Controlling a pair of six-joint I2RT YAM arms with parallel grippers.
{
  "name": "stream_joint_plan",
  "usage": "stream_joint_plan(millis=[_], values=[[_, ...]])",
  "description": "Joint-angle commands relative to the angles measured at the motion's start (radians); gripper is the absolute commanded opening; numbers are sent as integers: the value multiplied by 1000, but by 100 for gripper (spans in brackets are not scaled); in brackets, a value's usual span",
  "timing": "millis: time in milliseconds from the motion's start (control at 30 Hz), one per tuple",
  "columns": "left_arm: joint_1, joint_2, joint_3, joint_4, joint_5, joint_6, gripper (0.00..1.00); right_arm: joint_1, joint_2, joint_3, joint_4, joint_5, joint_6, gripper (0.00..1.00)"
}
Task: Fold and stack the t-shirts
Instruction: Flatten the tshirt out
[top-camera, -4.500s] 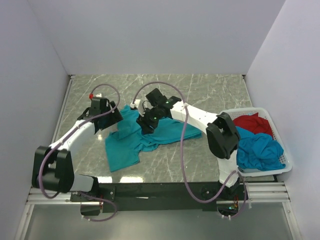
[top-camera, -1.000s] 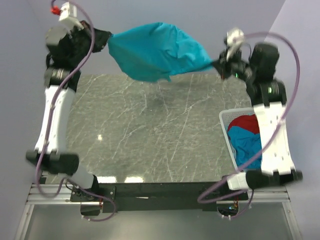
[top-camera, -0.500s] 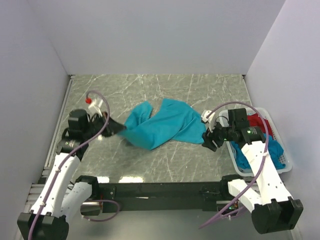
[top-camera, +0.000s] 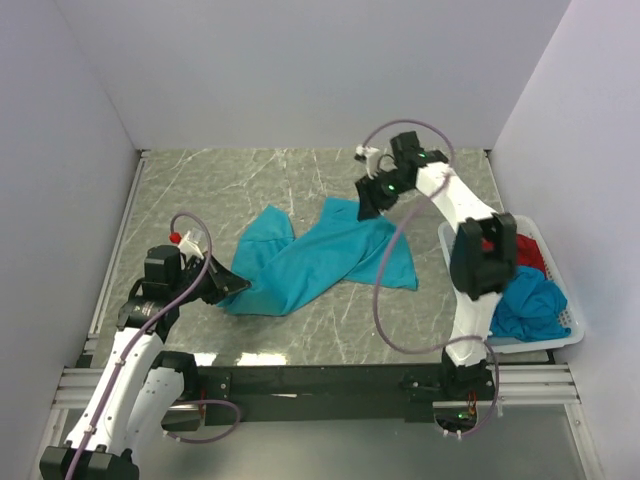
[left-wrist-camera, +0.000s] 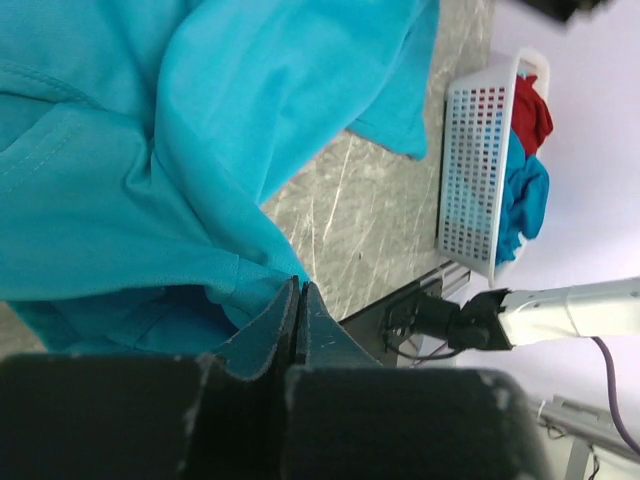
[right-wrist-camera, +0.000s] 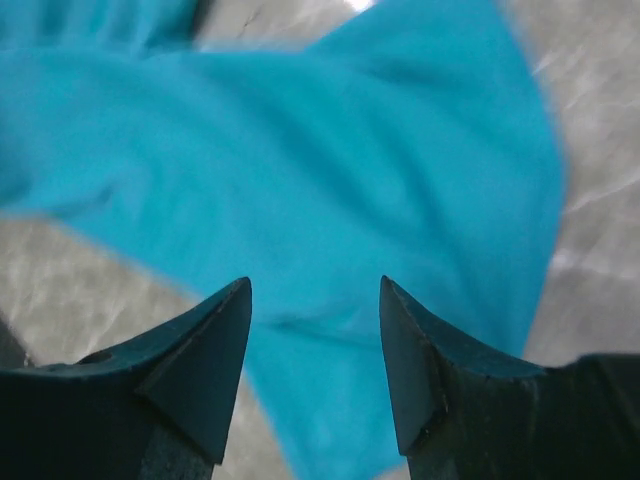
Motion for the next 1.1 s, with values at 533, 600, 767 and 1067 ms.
stream_joint_plan(millis=[533, 600, 767, 1067], values=[[-1, 50, 10, 49, -75, -49, 0, 111, 659, 804, -66, 394, 353, 61], [-1, 60, 11, 52, -69, -43, 0, 111, 654, 797, -73, 388, 350, 61], [-1, 60, 11, 52, -72, -40, 0, 117, 642, 715, -103, 391, 322, 59], [-1, 83, 14, 74, -79, -32, 1, 115, 607, 680, -91, 353, 290, 4]])
